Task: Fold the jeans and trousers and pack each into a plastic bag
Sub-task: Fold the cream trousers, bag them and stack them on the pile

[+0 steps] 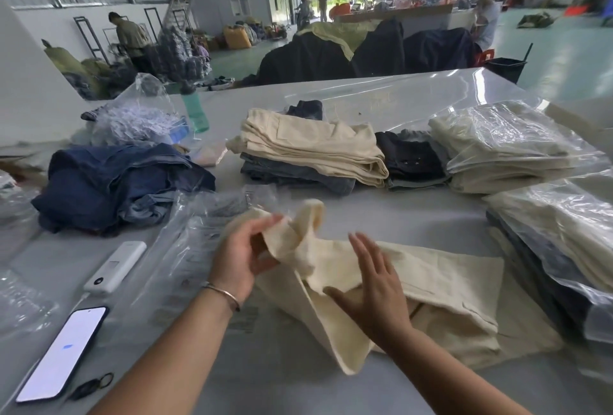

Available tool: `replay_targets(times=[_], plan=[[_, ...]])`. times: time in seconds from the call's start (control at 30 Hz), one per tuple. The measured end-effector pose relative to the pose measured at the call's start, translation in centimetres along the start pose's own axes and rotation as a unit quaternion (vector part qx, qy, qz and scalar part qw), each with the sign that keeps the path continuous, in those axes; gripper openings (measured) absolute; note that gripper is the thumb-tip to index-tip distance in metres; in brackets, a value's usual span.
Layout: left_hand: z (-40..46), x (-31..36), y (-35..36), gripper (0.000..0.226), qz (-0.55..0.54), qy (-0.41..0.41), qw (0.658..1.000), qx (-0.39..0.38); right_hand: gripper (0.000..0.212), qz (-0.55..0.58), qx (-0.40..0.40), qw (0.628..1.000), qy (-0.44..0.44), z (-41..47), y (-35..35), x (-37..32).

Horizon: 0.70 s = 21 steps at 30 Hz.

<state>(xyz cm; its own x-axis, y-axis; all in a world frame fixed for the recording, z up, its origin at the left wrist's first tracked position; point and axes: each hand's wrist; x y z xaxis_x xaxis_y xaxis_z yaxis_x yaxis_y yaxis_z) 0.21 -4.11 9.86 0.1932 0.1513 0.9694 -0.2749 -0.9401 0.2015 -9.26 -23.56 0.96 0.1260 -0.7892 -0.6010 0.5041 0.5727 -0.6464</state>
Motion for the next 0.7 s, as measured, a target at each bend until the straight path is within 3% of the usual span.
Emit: replay_targets(times=[0.1, 0.13, 0.2, 0.27, 0.37, 0.47, 0.6, 0.7], plan=[[-1.0, -4.1, 1.1, 0.021, 0.155, 0.023, 0.986, 0.048, 0.096, 0.032, -0.063, 0.997, -0.027, 3.0, 1.0, -2.5], [-1.1, -5.5, 0.7, 0.034, 0.154, 0.01, 0.987, 0.039, 0.083, 0.008, -0.109, 0.993, -0.048, 3.9, 1.5, -3.0], [-1.6, -7.5, -0.6, 0.063, 0.08, -0.024, 0.996, 0.037, 0.034, -0.064, -0.203, 0.972, -0.097, 4.3, 2.3, -2.9], [-1.8, -8.3, -2.5, 0.062, 0.008, -0.071, 0.994, 0.088, 0.005, -0.094, -0.272, 0.953, -0.091, 3.4, 3.1, -2.7], [-1.3, -9.2, -5.1, 0.064, -0.075, -0.18, 0.964, 0.179, 0.004, 0.042, -0.27, 0.961, 0.035, 2.2, 4.3, -2.8], [-0.4, -8.7, -5.9, 0.065, -0.104, -0.24, 0.954, 0.149, 0.006, 0.127, -0.305, 0.938, 0.107, 3.8, 2.9, -4.6], [0.2, -8.0, -4.7, 0.004, -0.012, -0.255, 0.961, 0.105, 0.022, 0.036, -0.519, 0.851, 0.07, 6.6, -0.1, -6.9], [0.2, -7.7, -4.8, 0.008, -0.017, -0.235, 0.964, 0.126, 0.036, -0.118, -0.581, 0.804, 0.047, 7.6, -1.8, -6.7]])
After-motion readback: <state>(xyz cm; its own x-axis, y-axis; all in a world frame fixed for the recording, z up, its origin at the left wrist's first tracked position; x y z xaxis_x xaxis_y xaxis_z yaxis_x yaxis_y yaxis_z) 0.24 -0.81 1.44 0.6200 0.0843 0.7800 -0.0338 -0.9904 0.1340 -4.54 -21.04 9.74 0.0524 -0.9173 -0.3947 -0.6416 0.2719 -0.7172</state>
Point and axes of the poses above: each hand's wrist, its own z-axis towards the middle knuckle, its own y-axis out of the palm, x = y × z, and after that the axes turned 5 degrees about z, right-handed
